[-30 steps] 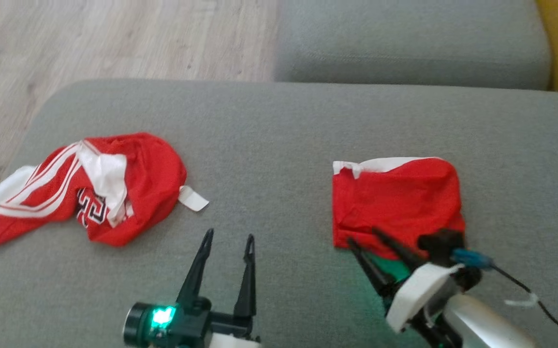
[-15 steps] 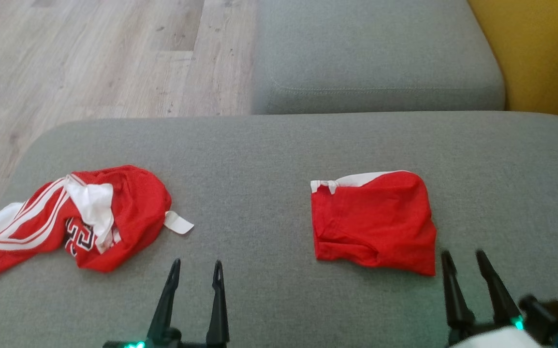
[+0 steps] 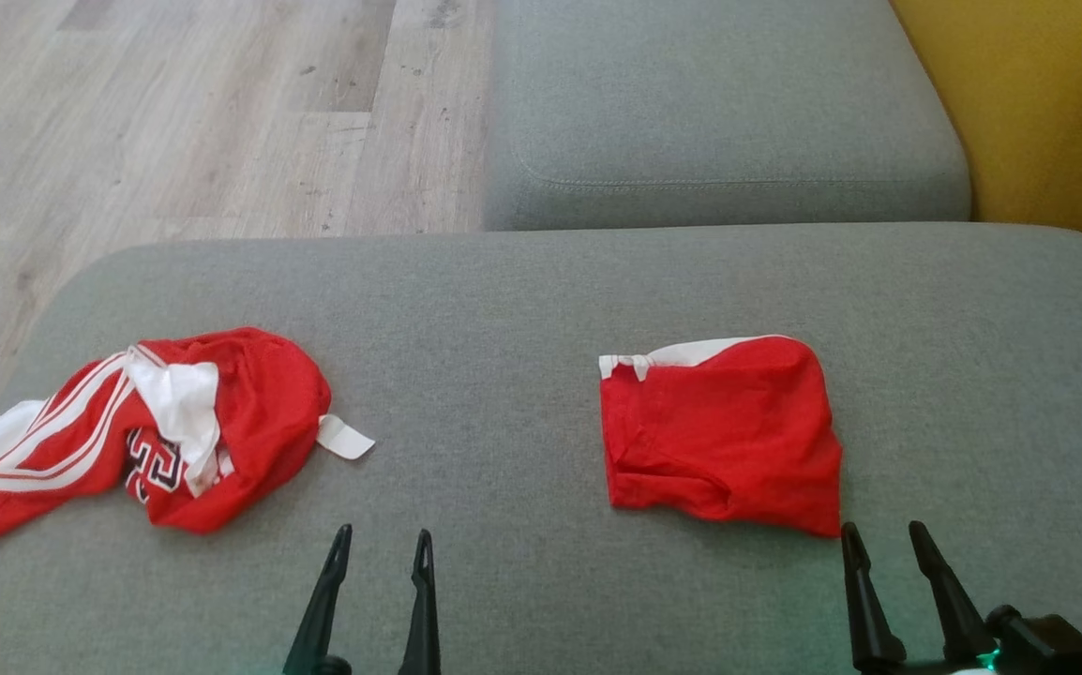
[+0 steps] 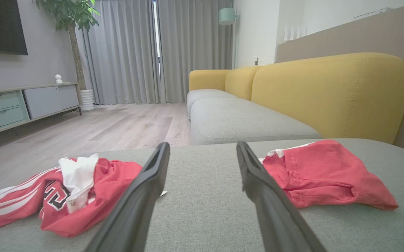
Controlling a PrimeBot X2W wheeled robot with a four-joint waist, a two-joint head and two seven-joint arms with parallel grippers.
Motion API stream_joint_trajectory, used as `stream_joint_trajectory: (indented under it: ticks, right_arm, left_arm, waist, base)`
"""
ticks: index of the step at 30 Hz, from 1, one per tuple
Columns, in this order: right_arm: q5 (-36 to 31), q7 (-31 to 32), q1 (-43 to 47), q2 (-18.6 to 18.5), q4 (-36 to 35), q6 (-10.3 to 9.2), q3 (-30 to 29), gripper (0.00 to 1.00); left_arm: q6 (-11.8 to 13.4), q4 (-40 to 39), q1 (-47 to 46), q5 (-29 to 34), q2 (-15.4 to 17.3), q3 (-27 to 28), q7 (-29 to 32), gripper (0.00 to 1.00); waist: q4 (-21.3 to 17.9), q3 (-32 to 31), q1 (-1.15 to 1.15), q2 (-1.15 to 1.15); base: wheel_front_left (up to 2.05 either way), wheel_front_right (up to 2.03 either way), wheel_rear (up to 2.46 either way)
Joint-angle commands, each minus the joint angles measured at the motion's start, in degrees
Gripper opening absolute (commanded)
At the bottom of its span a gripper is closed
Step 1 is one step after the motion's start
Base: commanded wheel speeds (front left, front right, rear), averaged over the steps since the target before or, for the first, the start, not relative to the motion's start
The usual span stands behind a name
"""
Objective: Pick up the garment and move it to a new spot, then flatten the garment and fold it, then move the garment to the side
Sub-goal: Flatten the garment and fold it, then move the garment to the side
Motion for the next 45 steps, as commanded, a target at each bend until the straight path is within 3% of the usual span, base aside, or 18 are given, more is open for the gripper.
stream_joint_trajectory:
  ticks: [1, 33, 45]
  right_arm:
    - [-0.67, -0.67, -1.77, -0.5, -1.7, -0.05, 1.2, 1.0]
    - [-0.16, -0.68, -2.01, -0.8, -0.57, -0.05, 1.04, 1.0]
    - [7.21, 1.32, -14.45, -5.1, 10.15, -0.05, 5.42, 1.0]
  left_arm:
    - [-0.24, -1.61, -1.76, 0.47, -0.32, 1.75, -0.3, 1.0]
    - [-0.34, -2.14, -1.83, 1.18, -0.32, 2.0, -0.3, 1.0]
    - [1.01, -2.49, -5.6, 0.55, -0.32, 0.76, -0.3, 1.0]
  waist:
    - [0.17, -0.03, 0.0, 0.0]
    - [0.09, 2.38, 0.0, 0.0]
    - [-0.08, 9.68, 0.0, 0.0]
  base:
    - [0.0, 0.0, 0.0]
    - [0.0, 0.0, 0.0]
    - [0.0, 0.0, 0.0]
